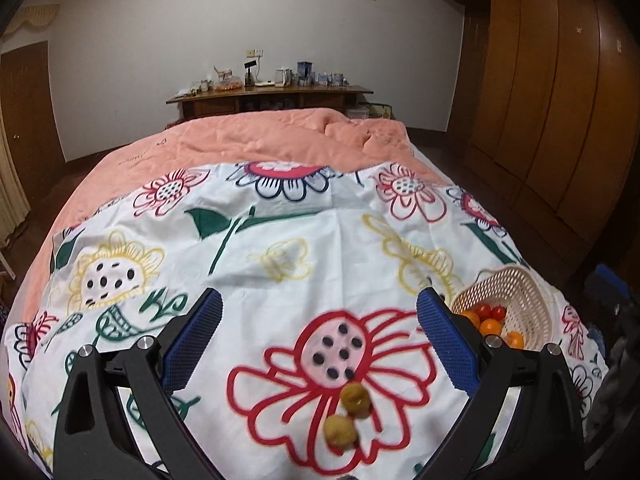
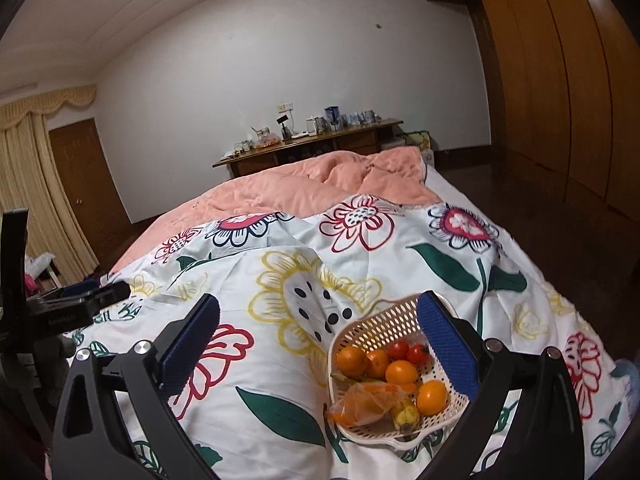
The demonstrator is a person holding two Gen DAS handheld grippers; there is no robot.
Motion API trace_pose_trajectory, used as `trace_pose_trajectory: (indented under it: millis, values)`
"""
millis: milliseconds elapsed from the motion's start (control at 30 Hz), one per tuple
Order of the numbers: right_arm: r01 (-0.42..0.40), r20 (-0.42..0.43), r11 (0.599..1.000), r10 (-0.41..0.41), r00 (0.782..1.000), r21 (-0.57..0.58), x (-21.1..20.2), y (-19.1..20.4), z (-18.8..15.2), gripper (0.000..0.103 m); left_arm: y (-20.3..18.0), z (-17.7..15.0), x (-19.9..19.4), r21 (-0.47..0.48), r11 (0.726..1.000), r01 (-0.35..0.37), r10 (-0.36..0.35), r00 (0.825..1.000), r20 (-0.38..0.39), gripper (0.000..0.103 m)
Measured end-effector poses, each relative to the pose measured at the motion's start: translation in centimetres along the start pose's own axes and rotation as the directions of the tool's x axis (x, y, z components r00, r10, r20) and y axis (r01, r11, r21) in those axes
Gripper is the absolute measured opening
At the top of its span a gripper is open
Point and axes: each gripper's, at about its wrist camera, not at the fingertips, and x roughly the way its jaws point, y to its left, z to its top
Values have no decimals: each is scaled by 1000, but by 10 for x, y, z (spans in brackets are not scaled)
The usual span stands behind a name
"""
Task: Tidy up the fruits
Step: 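Move the left gripper toward the two brown kiwis on the duvet, then grasp a brown kiwi with the left gripper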
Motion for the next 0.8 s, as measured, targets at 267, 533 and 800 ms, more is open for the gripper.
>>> trace_pose_trajectory:
  millis: [267, 533, 800]
  values:
    - [-68, -64, 995, 64, 996, -71, 12, 29, -7, 98, 10, -44, 7, 20, 999, 38, -36, 994, -107, 93]
    - [-120, -120, 985, 105, 987, -122, 23, 52, -13, 98, 16, -81, 25, -17, 996, 92, -94, 971, -218, 74]
    - [-211, -221, 969, 180, 959, -130, 41, 73, -27, 97, 5, -95, 40, 16, 992, 125, -116, 954, -276, 59]
